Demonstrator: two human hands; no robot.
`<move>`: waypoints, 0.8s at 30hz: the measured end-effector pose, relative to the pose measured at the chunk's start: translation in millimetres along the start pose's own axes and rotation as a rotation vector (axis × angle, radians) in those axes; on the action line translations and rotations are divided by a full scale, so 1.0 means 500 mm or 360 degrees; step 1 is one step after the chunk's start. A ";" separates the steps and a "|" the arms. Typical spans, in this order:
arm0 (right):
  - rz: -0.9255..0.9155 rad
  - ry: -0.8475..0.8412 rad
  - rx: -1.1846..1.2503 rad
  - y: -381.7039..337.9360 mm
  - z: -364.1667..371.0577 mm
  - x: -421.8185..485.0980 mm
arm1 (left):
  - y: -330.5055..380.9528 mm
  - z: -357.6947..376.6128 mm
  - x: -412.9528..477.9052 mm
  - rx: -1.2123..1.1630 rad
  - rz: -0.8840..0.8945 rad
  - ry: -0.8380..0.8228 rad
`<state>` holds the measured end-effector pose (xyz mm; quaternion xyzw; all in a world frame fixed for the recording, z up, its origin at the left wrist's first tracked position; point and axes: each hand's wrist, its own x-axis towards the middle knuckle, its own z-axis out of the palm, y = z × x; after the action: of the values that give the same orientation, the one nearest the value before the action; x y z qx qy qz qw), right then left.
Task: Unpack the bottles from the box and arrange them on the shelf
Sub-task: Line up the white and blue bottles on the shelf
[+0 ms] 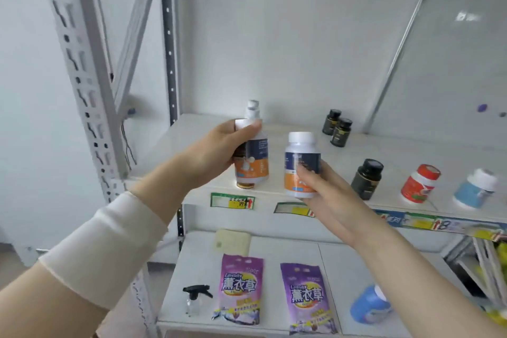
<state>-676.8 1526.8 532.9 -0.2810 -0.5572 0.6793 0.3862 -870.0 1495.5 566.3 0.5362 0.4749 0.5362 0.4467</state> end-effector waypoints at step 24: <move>0.0260 0.0313 -0.1333 -0.047 -0.327 0.563 | -0.132 0.049 0.780 0.0970 -0.0143 -0.0081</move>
<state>-692.0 1853.0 533.4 -0.5199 -0.7211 0.3930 0.2351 -857.5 1891.4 559.3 0.6371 0.6258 0.3353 0.3002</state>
